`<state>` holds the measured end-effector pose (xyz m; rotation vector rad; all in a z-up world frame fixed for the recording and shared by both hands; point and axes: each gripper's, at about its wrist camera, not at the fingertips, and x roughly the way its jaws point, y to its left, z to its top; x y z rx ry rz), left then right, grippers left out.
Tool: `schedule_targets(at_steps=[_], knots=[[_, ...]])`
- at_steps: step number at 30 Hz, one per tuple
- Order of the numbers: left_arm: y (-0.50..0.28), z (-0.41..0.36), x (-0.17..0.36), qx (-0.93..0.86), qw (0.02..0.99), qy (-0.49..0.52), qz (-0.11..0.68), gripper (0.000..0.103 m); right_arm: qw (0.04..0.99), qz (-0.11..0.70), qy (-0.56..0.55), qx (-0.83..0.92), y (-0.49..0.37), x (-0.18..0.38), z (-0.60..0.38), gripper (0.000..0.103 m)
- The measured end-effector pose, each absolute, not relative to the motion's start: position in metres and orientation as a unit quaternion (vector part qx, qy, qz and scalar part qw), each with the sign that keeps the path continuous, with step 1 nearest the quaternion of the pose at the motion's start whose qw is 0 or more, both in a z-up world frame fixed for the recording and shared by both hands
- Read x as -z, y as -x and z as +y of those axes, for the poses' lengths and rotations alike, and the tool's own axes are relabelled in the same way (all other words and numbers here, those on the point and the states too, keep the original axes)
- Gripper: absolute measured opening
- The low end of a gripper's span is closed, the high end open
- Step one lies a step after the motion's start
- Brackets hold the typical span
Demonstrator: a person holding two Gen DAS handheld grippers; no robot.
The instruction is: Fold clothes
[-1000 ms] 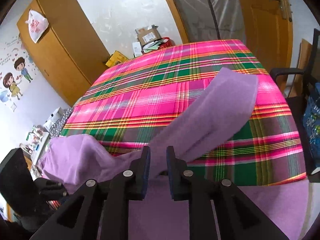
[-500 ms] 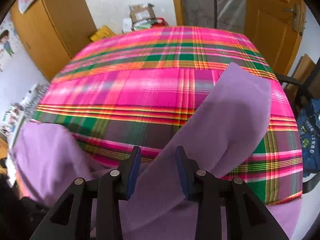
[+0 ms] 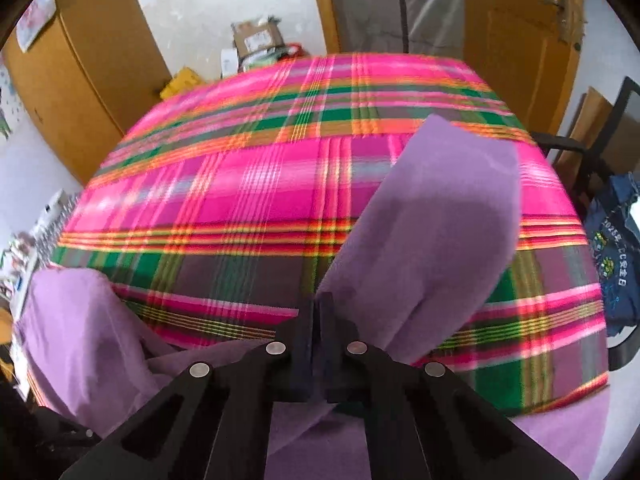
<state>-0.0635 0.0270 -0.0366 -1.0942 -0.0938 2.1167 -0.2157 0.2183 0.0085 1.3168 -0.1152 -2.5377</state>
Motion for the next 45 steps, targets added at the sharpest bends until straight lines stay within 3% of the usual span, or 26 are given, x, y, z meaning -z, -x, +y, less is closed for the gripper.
schedule_targets(at_steps=[14,19,22,25,27,32,35,39,40,42,45], knots=[[0.037,0.023,0.001,-0.839,0.383,0.386,-0.030,0.005,0.114,-0.159,-0.346,0.918,0.082,-0.056,0.301,0.002],[0.033,0.034,0.030,-0.814,0.383,0.436,-0.009,0.005,0.092,-0.167,-0.405,0.894,0.055,-0.013,0.315,0.002],[0.035,0.034,0.040,-0.808,0.379,0.452,-0.014,0.005,0.083,-0.152,-0.433,0.885,0.054,-0.001,0.320,0.007],[0.034,0.030,0.035,-0.810,0.380,0.446,-0.028,0.005,0.071,-0.119,-0.413,0.900,0.055,-0.013,0.318,0.017],[0.035,0.028,0.033,-0.810,0.379,0.445,-0.035,0.005,0.068,-0.077,-0.387,0.916,0.062,-0.027,0.307,0.042],[0.037,0.028,0.038,-0.811,0.369,0.452,-0.036,0.005,0.083,0.017,-0.386,0.919,0.097,-0.027,0.274,0.046],[0.037,0.030,0.038,-0.812,0.367,0.451,-0.035,0.005,0.083,0.075,-0.424,0.899,0.128,-0.006,0.253,0.046],[0.039,0.029,0.036,-0.818,0.364,0.445,-0.032,0.005,0.082,0.085,-0.456,0.882,0.152,0.014,0.252,0.046],[0.040,0.028,0.035,-0.820,0.362,0.443,-0.034,0.005,0.082,0.077,-0.455,0.884,0.155,0.013,0.255,0.042],[0.041,0.024,0.033,-0.823,0.359,0.438,-0.040,0.005,0.083,0.060,-0.453,0.886,0.161,0.009,0.262,0.003],[0.048,0.018,0.026,-0.831,0.349,0.429,-0.050,0.005,0.081,0.024,-0.438,0.895,0.168,-0.001,0.277,0.002]])
